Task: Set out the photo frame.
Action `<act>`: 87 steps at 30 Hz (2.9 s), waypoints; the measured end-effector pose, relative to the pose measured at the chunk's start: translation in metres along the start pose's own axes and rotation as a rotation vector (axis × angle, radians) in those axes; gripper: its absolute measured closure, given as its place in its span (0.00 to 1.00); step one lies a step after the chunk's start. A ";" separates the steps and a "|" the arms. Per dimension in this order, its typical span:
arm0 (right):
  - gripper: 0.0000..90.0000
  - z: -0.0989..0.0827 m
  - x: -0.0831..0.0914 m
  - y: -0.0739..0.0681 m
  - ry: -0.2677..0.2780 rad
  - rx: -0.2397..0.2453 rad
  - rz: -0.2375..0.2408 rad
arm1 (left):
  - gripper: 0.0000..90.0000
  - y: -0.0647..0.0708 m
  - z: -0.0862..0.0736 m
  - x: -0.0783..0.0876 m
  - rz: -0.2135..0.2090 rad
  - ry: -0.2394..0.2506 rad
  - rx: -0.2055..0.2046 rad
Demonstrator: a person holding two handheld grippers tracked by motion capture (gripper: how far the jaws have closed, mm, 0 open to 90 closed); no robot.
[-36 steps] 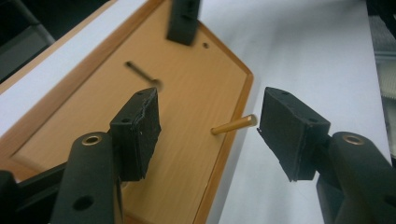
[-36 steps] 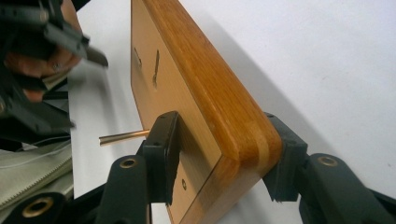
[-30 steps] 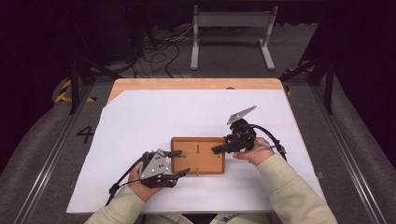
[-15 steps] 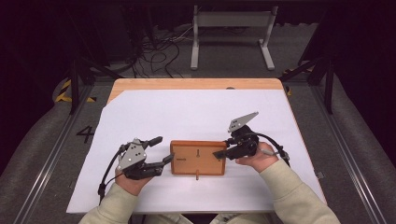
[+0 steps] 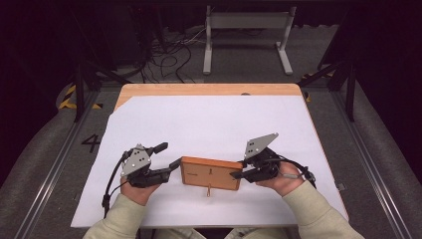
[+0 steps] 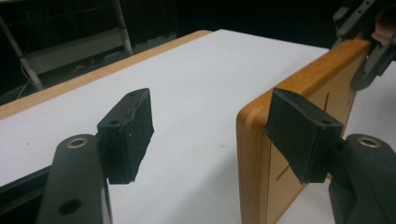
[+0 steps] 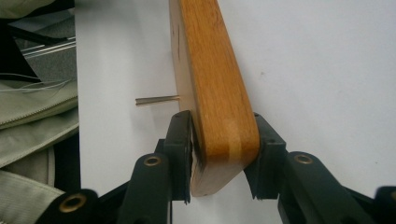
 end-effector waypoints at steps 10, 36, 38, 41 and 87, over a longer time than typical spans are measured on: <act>0.77 -0.002 -0.003 -0.021 -0.044 0.120 -0.040 | 0.35 -0.018 -0.004 0.002 0.023 0.000 0.083; 0.72 -0.012 -0.016 -0.064 -0.133 0.365 -0.101 | 0.35 -0.022 -0.011 -0.004 0.037 -0.048 0.097; 0.71 -0.014 -0.016 -0.064 -0.120 0.344 -0.096 | 0.35 -0.022 -0.011 -0.005 0.036 -0.048 0.095; 0.69 -0.015 -0.015 -0.065 -0.111 0.337 -0.091 | 0.35 -0.022 -0.012 -0.006 0.035 -0.050 0.101; 1.00 -0.066 -0.046 -0.029 -0.033 -0.023 -0.064 | 0.40 -0.030 -0.017 -0.013 0.117 -0.118 0.086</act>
Point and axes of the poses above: each handheld gripper's, and its own axes: x roughly backward along the jaws, z roughly out of its top, y roughly to its right, the point moved 2 cm from there along -x, roughly forward along the jaws, and after that the axes turned 15 degrees about z, right-handed, at the moved point
